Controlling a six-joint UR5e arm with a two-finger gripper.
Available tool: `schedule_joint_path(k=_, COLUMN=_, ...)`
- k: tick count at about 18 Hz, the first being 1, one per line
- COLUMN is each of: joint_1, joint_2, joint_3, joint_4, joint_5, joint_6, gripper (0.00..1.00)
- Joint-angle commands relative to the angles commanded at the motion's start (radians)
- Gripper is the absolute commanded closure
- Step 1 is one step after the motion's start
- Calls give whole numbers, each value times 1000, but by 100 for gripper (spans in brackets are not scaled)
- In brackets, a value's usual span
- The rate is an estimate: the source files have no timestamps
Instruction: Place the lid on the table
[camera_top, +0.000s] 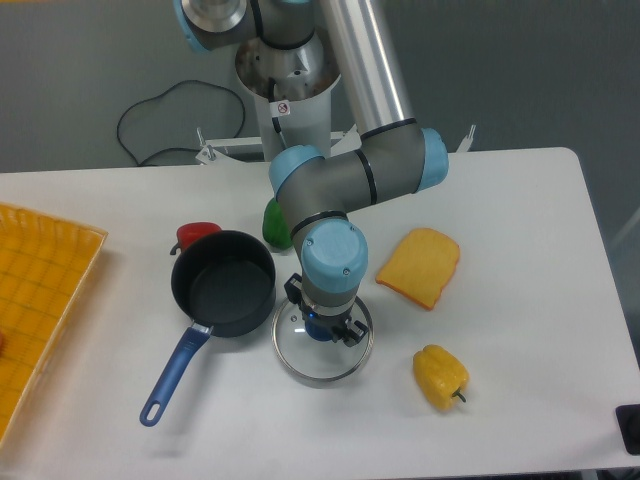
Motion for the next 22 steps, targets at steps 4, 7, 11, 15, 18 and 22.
schedule_joint_path(k=4, joint_1=0, joint_2=0, joint_3=0, joint_4=2, joint_5=2, joint_6=0, gripper=45)
schedule_joint_path(k=7, joint_1=-2, joint_2=-5, joint_3=0, joint_4=6, joint_5=21, joint_6=0, gripper=44)
schedule_joint_path(k=11, joint_1=-2, joint_2=-6, joint_3=-2, joint_4=8, joint_5=21, joint_6=0, gripper=44)
schedule_joint_path(k=15, joint_1=-2, joint_2=-8, joint_3=-2, joint_4=8, joint_5=21, joint_6=-2, gripper=44)
schedule_joint_path(k=18, joint_1=-3, joint_2=-12, joint_3=-2, joint_4=14, joint_5=21, joint_6=-2, gripper=43)
schedule_joint_path(k=22, joint_1=-11, joint_2=-20, joint_3=-2, joint_4=29, joint_5=21, joint_6=-3, gripper=43)
